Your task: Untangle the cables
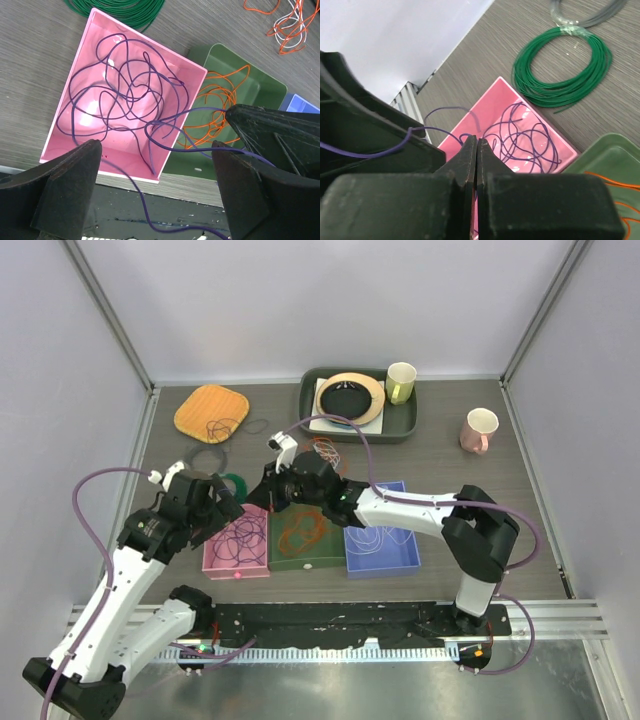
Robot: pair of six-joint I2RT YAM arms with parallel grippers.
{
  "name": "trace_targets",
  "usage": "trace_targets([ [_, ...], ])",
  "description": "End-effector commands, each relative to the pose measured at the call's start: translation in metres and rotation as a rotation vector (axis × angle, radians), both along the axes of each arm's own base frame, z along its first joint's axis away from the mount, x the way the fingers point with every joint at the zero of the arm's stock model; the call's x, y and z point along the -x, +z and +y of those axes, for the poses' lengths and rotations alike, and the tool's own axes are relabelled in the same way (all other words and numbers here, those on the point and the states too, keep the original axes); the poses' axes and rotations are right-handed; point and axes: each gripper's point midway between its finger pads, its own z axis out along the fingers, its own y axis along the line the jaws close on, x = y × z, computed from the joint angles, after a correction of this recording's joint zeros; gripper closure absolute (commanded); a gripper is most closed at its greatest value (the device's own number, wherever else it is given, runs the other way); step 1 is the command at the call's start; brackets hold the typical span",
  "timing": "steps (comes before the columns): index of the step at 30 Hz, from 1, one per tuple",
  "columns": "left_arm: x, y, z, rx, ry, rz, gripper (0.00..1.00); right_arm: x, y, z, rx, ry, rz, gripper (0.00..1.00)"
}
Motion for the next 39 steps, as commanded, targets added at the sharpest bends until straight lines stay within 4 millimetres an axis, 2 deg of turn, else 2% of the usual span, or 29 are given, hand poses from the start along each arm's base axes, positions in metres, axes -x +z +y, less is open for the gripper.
trace_targets([
  [1,-0.004,0.011,0.005,-0.018,0.014,-0.047,0.03,-0.011,-0.001,-0.001,-0.013,-0.065,-0.002,0.99],
  [5,-0.001,0.012,0.005,-0.025,-0.009,-0.038,0.03,-0.022,-0.014,-0.004,0.041,-0.123,-0.007,0.99],
  [8,0.009,-0.004,0.002,-0.043,-0.05,0.046,0.0,-0.027,-0.012,-0.003,0.047,-0.14,-0.022,0.99],
  [11,0.028,-0.027,0.005,-0.084,-0.083,0.196,0.0,-0.031,-0.001,-0.002,0.034,-0.14,-0.048,0.99],
  [12,0.036,-0.035,0.011,-0.116,-0.073,0.252,0.0,-0.033,0.011,-0.003,0.013,-0.152,-0.067,0.99],
  [14,0.038,-0.042,0.017,-0.148,-0.053,0.274,0.0,-0.036,0.029,-0.003,-0.029,-0.159,-0.103,0.99],
  [16,0.035,-0.045,0.013,-0.131,-0.06,0.265,0.0,-0.034,0.053,-0.002,-0.075,-0.14,-0.145,0.99],
  [20,0.031,-0.049,0.01,-0.138,-0.08,0.277,0.0,-0.038,0.084,-0.003,-0.115,-0.15,-0.208,0.99],
  [23,0.031,-0.053,0.014,-0.17,-0.081,0.307,0.0,-0.049,0.101,-0.005,-0.127,-0.186,-0.241,0.99],
  [27,0.028,-0.057,0.01,-0.167,-0.102,0.319,0.0,-0.07,0.141,-0.011,-0.206,-0.235,-0.263,0.99],
  [32,0.026,-0.06,0.005,-0.163,-0.149,0.327,0.0,-0.082,0.189,-0.017,-0.315,-0.266,-0.313,0.99],
  [34,0.024,-0.058,-0.003,-0.135,-0.182,0.308,0.0,-0.085,0.195,-0.016,-0.317,-0.268,-0.325,0.99],
  [35,0.024,-0.058,-0.005,-0.125,-0.199,0.303,0.0,-0.093,0.204,-0.018,-0.319,-0.314,-0.351,0.99],
  [37,0.023,-0.057,-0.01,-0.107,-0.239,0.284,0.0,-0.108,0.197,-0.017,-0.273,-0.36,-0.357,0.99],
  [38,0.025,-0.058,-0.01,-0.106,-0.242,0.286,0.0,-0.115,0.21,-0.019,-0.283,-0.38,-0.378,0.99],
  [39,0.026,-0.059,-0.008,-0.112,-0.243,0.291,0.0,-0.122,0.209,-0.019,-0.281,-0.393,-0.374,0.99],
])
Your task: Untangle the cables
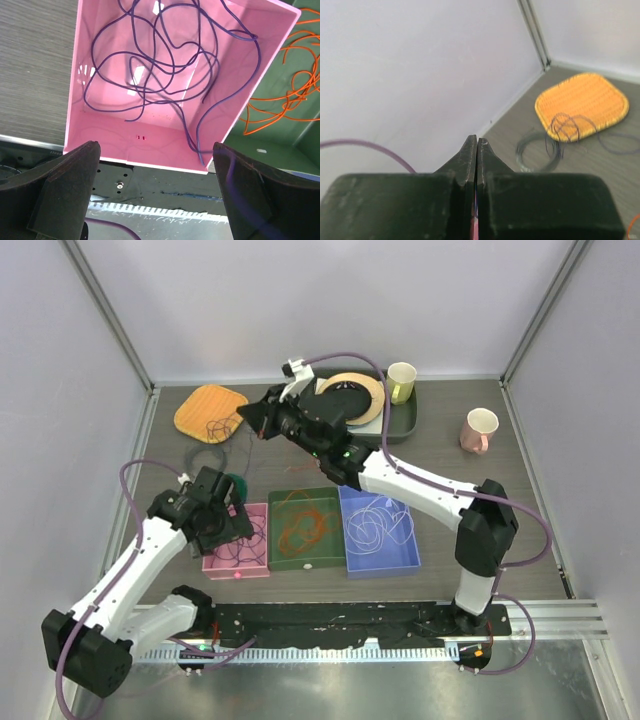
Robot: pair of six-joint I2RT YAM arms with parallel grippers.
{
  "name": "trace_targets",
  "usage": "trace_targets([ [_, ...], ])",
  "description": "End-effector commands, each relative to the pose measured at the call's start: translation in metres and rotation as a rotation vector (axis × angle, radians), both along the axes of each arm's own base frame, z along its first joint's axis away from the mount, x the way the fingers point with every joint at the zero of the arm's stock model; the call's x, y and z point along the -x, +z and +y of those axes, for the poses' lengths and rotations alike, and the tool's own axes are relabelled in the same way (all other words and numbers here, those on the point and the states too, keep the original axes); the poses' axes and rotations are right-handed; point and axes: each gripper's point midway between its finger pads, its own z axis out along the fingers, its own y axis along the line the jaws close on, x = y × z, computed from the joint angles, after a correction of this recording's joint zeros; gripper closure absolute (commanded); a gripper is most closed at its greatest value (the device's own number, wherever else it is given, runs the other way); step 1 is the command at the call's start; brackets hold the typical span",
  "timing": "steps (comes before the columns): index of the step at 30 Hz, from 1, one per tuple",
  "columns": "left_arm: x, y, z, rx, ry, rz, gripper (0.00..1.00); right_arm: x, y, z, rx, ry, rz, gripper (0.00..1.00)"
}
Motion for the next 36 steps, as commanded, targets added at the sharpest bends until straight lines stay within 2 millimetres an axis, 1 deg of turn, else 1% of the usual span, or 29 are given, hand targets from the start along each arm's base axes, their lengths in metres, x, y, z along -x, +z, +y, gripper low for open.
trace_targets([
  [1,-0.001,0.003,-0.007,0.034,-0.068,-0.028,0.0,-0.03,0.059,-0.012,-0.082,-0.109,-0.102,0.99],
  [2,0.001,0.003,-0.007,0.033,-0.067,-0.024,0.0,-0.035,0.071,-0.014,-0.103,-0.122,-0.117,0.99],
  [3,0.0,0.004,-0.007,0.035,-0.075,-0.027,0.0,-0.037,0.077,-0.015,-0.111,-0.123,-0.131,0.99],
  [4,0.0,0.004,-0.008,0.036,-0.077,-0.026,0.0,-0.042,0.074,-0.013,-0.102,-0.129,-0.132,0.99],
  [5,0.0,0.004,-0.007,0.036,-0.078,-0.025,0.0,-0.043,0.084,-0.011,-0.111,-0.126,-0.143,0.99],
  [7,0.001,0.004,-0.008,0.036,-0.088,-0.022,0.0,-0.043,0.071,-0.002,-0.067,-0.09,-0.128,0.99],
  [9,0.0,0.006,-0.012,0.055,-0.102,-0.029,0.0,-0.041,0.06,0.002,-0.044,-0.066,-0.112,0.99],
  [10,0.0,0.008,-0.013,0.064,-0.117,-0.036,0.0,-0.037,0.055,0.006,-0.043,-0.042,-0.099,0.99],
  [11,-0.002,0.011,-0.016,0.076,-0.125,-0.052,0.0,-0.036,0.044,0.007,-0.029,-0.033,-0.083,0.99],
  [12,-0.003,0.014,-0.017,0.085,-0.132,-0.065,0.0,-0.031,0.039,0.01,-0.023,0.002,-0.079,0.99],
  [15,-0.009,0.037,-0.019,0.109,-0.141,-0.148,0.0,-0.014,0.03,0.017,-0.018,0.091,-0.055,0.99],
  [17,-0.016,0.058,-0.02,0.128,-0.131,-0.224,0.0,-0.004,0.025,0.02,-0.015,0.141,-0.041,0.99],
  [18,-0.018,0.069,-0.017,0.126,-0.116,-0.269,0.0,0.003,0.028,0.021,-0.02,0.162,-0.044,0.99],
  [19,-0.023,0.088,-0.014,0.129,-0.095,-0.328,0.0,0.006,0.029,0.021,-0.028,0.173,-0.04,0.99],
  [20,-0.02,0.096,-0.006,0.106,-0.061,-0.333,0.0,0.012,0.021,0.022,-0.023,0.193,-0.023,0.99],
  [21,-0.023,0.107,0.006,0.068,0.003,-0.375,0.0,0.016,0.022,0.022,-0.03,0.203,-0.02,0.99],
  [22,-0.025,0.128,0.011,0.066,0.032,-0.43,0.0,0.019,0.02,0.022,-0.031,0.21,-0.01,0.99],
  [23,-0.021,0.135,0.019,0.044,0.058,-0.44,0.0,0.02,0.013,0.022,-0.026,0.214,0.004,0.99],
  [24,-0.021,0.144,0.025,0.031,0.08,-0.466,0.0,0.02,0.013,0.021,-0.033,0.203,0.001,0.99],
  [25,-0.024,0.162,0.033,0.011,0.115,-0.519,0.0,0.02,0.01,0.021,-0.031,0.196,0.005,0.99],
  [26,-0.022,0.165,0.04,-0.011,0.138,-0.522,0.0,0.022,0.0,0.022,-0.018,0.192,0.018,0.99],
  [27,-0.023,0.17,0.043,-0.018,0.165,-0.534,0.0,0.023,-0.005,0.023,-0.019,0.194,0.029,0.99],
  [28,-0.025,0.175,0.05,-0.045,0.2,-0.548,0.0,0.03,-0.013,0.028,-0.017,0.216,0.043,0.99],
  [29,-0.026,0.175,0.051,-0.05,0.206,-0.549,0.0,0.035,-0.024,0.031,-0.006,0.231,0.058,0.99],
  [31,-0.032,0.171,0.05,-0.059,0.224,-0.538,0.0,0.046,-0.037,0.039,0.002,0.267,0.078,0.99],
  [32,-0.034,0.169,0.05,-0.062,0.229,-0.536,0.0,0.059,-0.045,0.045,0.015,0.294,0.088,0.99],
  [33,-0.036,0.165,0.052,-0.071,0.248,-0.53,0.0,0.063,-0.051,0.048,0.023,0.303,0.096,0.99],
  [35,-0.039,0.164,0.054,-0.076,0.29,-0.543,0.0,0.085,-0.067,0.058,0.049,0.341,0.114,0.99],
  [36,-0.039,0.16,0.056,-0.087,0.301,-0.535,0.0,0.092,-0.073,0.061,0.06,0.355,0.122,0.99],
])
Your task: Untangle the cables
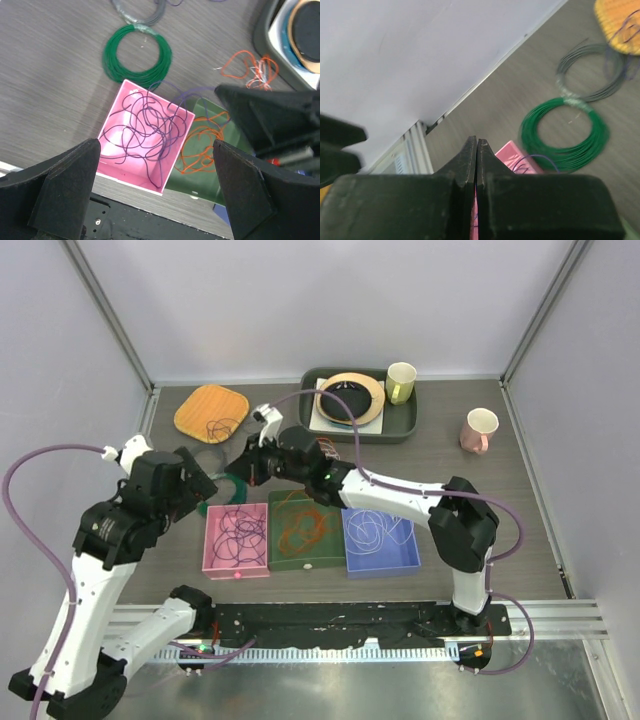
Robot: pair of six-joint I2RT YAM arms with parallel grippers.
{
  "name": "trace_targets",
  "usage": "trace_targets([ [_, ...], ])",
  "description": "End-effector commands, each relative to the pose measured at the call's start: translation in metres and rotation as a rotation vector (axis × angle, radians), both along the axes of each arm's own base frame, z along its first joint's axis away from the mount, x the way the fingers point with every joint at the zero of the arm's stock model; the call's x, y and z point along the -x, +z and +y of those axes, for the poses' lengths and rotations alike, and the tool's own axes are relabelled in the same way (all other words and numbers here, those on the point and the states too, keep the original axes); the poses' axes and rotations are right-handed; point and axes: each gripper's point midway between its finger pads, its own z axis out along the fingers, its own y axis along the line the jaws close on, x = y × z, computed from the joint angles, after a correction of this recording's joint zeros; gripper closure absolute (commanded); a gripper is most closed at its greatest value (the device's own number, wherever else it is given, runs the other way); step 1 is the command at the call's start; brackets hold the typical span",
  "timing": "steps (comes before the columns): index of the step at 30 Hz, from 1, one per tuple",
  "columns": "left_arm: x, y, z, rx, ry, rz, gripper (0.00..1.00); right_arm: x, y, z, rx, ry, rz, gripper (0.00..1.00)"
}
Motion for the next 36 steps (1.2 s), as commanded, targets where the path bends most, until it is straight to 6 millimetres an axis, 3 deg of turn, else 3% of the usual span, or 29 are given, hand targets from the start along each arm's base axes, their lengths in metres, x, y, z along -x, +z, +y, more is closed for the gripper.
trace_targets([
  [1,-0.005,-0.013,0.015,-0.029,0.133,0.016,0.0,0.046,0.009,0.018,-0.052,0.095,-0.011,0.99],
  [4,-0.003,-0.016,0.022,-0.042,0.168,0.014,0.0,0.056,-0.018,0.018,-0.021,0.08,0.027,0.99],
  [12,-0.007,-0.032,0.018,-0.04,0.166,0.03,0.0,0.044,-0.098,0.012,0.126,-0.012,0.098,0.99],
  [17,-0.015,-0.04,0.01,-0.024,0.15,0.041,0.0,0.032,-0.11,0.012,0.236,-0.036,0.023,0.99],
  [21,-0.022,-0.049,0.005,-0.02,0.142,0.058,0.0,0.027,-0.135,0.006,0.355,-0.054,0.009,0.96],
  [24,-0.028,-0.05,0.005,-0.033,0.148,0.058,0.0,0.033,-0.134,0.008,0.374,-0.029,-0.008,0.88],
  [29,-0.038,-0.052,0.002,-0.032,0.146,0.058,0.0,0.042,-0.126,0.007,0.368,0.018,-0.012,0.62],
  [36,-0.064,-0.051,-0.005,0.033,0.112,0.034,0.0,0.05,-0.073,0.002,0.257,0.03,-0.061,0.42],
])
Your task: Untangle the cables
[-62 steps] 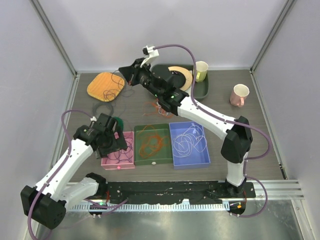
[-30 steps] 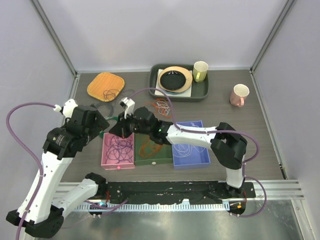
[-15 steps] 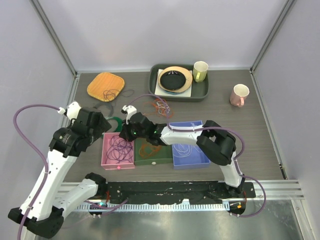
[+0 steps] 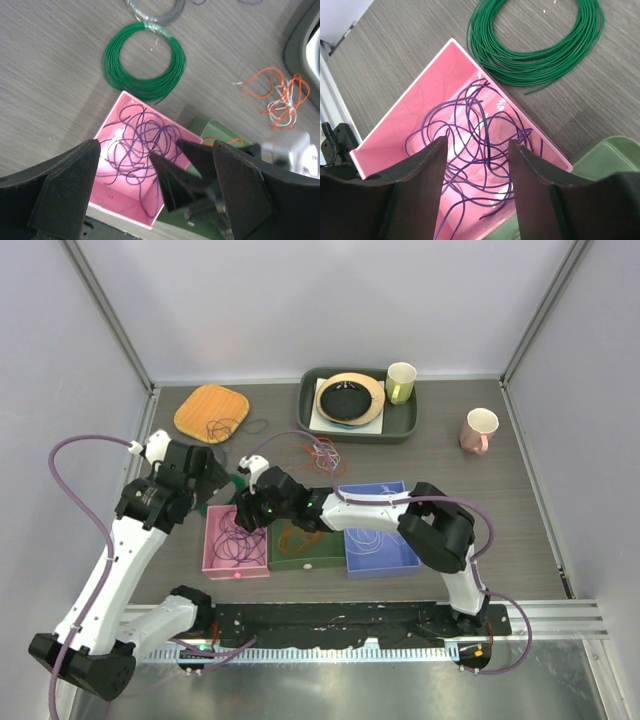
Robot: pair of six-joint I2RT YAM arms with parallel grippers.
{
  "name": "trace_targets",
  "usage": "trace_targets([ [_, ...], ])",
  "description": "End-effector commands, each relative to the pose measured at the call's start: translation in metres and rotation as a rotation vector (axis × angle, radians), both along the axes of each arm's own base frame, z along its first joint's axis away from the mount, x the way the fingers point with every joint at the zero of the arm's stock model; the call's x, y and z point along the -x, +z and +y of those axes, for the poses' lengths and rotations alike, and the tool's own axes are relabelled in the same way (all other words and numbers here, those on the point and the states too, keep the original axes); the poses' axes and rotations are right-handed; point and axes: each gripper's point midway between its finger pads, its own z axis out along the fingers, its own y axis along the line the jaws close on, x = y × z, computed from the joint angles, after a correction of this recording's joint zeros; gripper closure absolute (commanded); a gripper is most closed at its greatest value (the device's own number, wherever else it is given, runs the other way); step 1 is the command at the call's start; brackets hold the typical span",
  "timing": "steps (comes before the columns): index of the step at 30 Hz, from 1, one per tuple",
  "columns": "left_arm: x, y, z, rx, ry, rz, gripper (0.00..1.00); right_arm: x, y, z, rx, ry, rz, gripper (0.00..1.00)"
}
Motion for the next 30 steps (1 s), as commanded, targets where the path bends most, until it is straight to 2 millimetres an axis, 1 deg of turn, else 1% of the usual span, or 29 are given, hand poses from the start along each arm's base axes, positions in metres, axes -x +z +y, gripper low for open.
trace_targets([
  [1,-0.03,0.007,-0.004,0.09,-0.003,-0.07,0.0,0.004,0.092,0.001,-0.183,0.014,-0.102,0.38],
  [3,-0.039,0.004,-0.002,0.115,0.006,-0.07,0.0,-0.001,0.101,-0.006,-0.204,-0.016,-0.129,0.33],
  [4,-0.049,0.003,0.0,0.138,0.018,-0.077,0.0,-0.001,0.107,-0.012,-0.211,-0.025,-0.135,0.29],
  [6,-0.062,-0.001,0.001,0.154,0.013,-0.08,0.0,-0.009,0.113,-0.022,-0.229,-0.056,-0.127,0.25],
  [7,-0.078,-0.005,0.004,0.153,0.014,-0.085,0.0,-0.012,0.108,-0.029,-0.226,-0.073,-0.113,0.24],
  [8,-0.086,-0.008,0.001,0.166,-0.006,-0.084,0.0,-0.024,0.117,-0.041,-0.248,-0.109,-0.113,0.23],
  [9,-0.096,-0.009,0.001,0.157,-0.021,-0.092,0.0,-0.03,0.123,-0.047,-0.273,-0.131,-0.113,0.22],
  [10,-0.113,-0.007,0.005,0.124,-0.053,-0.124,0.0,-0.033,0.114,-0.057,-0.276,-0.157,-0.083,0.22],
  [11,-0.128,-0.018,0.007,0.103,-0.059,-0.098,0.0,-0.039,0.13,-0.065,-0.327,-0.174,-0.091,0.22],
  [12,-0.139,-0.024,0.01,0.089,-0.066,-0.083,0.0,-0.051,0.131,-0.077,-0.344,-0.208,-0.084,0.21],
  [13,-0.147,-0.029,0.017,0.09,-0.06,-0.064,0.0,-0.054,0.124,-0.088,-0.347,-0.23,-0.058,0.21],
  [14,-0.164,-0.043,0.018,0.075,-0.1,-0.019,0.0,-0.057,0.137,-0.096,-0.384,-0.241,-0.072,0.21],
  [15,-0.177,-0.046,0.018,0.084,-0.124,-0.026,0.0,-0.065,0.137,-0.108,-0.387,-0.271,-0.078,0.21],
  [16,-0.185,-0.052,0.025,0.073,-0.111,-0.016,0.0,-0.067,0.129,-0.118,-0.372,-0.292,-0.079,0.21],
  [17,-0.2,-0.046,0.026,0.053,-0.146,-0.024,0.0,-0.07,0.13,-0.125,-0.366,-0.318,-0.098,0.21],
  [18,-0.21,-0.066,0.017,0.082,-0.208,0.022,0.0,-0.076,0.138,-0.137,-0.369,-0.367,-0.128,0.21],
  [19,-0.22,-0.072,0.015,0.074,-0.251,0.03,0.0,-0.077,0.133,-0.144,-0.353,-0.387,-0.136,0.21],
  [20,-0.234,-0.065,0.016,0.038,-0.291,0.009,0.0,-0.081,0.133,-0.153,-0.333,-0.421,-0.162,0.21],
  [21,-0.242,-0.086,0.022,0.003,-0.284,0.054,0.0,-0.081,0.14,-0.159,-0.338,-0.433,-0.181,0.21],
  [22,-0.247,-0.091,0.026,-0.021,-0.293,0.071,0.0,-0.081,0.139,-0.165,-0.327,-0.445,-0.189,0.21],
  [23,-0.255,-0.088,0.028,-0.05,-0.308,0.073,0.0,-0.081,0.138,-0.17,-0.312,-0.46,-0.2,0.21],
  [24,-0.257,-0.109,0.033,-0.087,-0.332,0.135,0.0,-0.083,0.14,-0.176,-0.306,-0.485,-0.217,0.21],
  [25,-0.259,-0.113,0.041,-0.119,-0.309,0.153,0.0,-0.082,0.143,-0.185,-0.306,-0.504,-0.234,0.21],
  [27,-0.268,-0.119,0.045,-0.147,-0.31,0.171,0.0,-0.085,0.145,-0.196,-0.292,-0.551,-0.261,0.2],
  [28,-0.27,-0.135,0.046,-0.147,-0.317,0.207,0.0,-0.084,0.147,-0.202,-0.293,-0.563,-0.271,0.2],
  [29,-0.278,-0.129,0.046,-0.15,-0.317,0.197,0.01,-0.085,0.149,-0.206,-0.291,-0.577,-0.278,0.2],
  [30,-0.278,-0.132,0.046,-0.149,-0.323,0.214,0.02,-0.085,0.15,-0.209,-0.287,-0.582,-0.285,0.2],
])
